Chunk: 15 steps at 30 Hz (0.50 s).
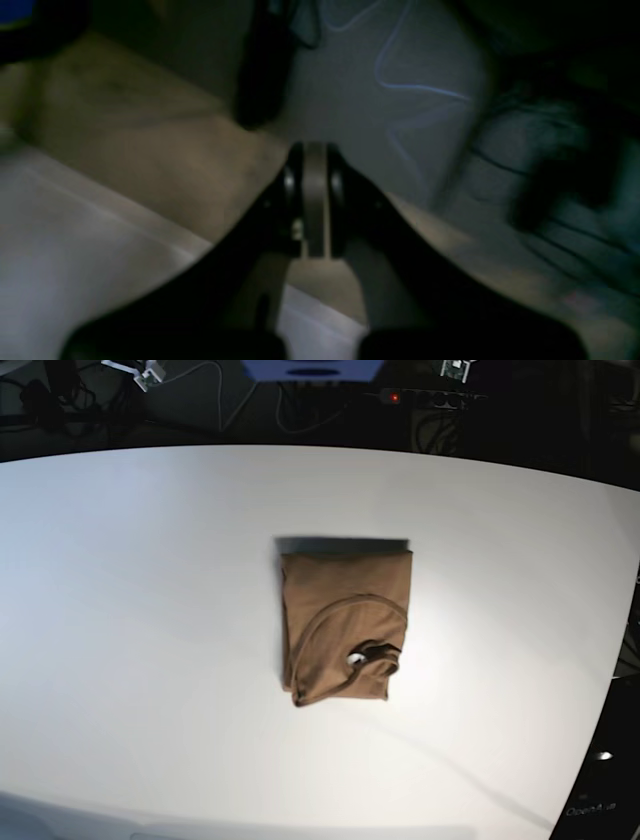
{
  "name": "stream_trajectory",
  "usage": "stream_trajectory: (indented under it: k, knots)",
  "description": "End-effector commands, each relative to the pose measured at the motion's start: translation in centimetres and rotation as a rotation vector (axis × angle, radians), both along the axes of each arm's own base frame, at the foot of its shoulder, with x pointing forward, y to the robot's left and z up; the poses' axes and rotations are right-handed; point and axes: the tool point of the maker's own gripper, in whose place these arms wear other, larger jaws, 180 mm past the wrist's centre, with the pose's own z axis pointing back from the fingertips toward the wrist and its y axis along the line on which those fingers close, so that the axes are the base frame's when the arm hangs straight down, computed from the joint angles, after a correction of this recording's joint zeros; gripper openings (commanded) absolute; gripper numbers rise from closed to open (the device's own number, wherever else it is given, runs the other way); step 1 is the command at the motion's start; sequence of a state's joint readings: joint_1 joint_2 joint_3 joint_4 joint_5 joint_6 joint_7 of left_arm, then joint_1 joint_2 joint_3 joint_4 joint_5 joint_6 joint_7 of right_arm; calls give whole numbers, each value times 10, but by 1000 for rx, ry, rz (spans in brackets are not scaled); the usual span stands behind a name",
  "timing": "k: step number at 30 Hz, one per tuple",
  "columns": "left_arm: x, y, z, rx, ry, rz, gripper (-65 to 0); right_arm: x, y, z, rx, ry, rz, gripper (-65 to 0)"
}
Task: Fold the T-shirt properly
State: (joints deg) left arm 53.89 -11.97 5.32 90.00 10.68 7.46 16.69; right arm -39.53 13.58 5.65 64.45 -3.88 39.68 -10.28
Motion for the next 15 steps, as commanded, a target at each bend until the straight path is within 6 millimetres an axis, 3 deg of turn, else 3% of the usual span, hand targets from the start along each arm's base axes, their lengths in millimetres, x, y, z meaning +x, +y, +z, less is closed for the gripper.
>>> stream_trajectory:
  k: [1,9,15]
  knots:
    - [1,-1,-3,3,-16,5,-625,-6,-3,-3,5,13,-15,-649]
    - [-31,7,-72,24,98,-19,-625,-14,4,-50,93,66,-262,-649]
    - [-52,7,-118,30,188,-30,-625,0,6,-65,138,46,-512,-647]
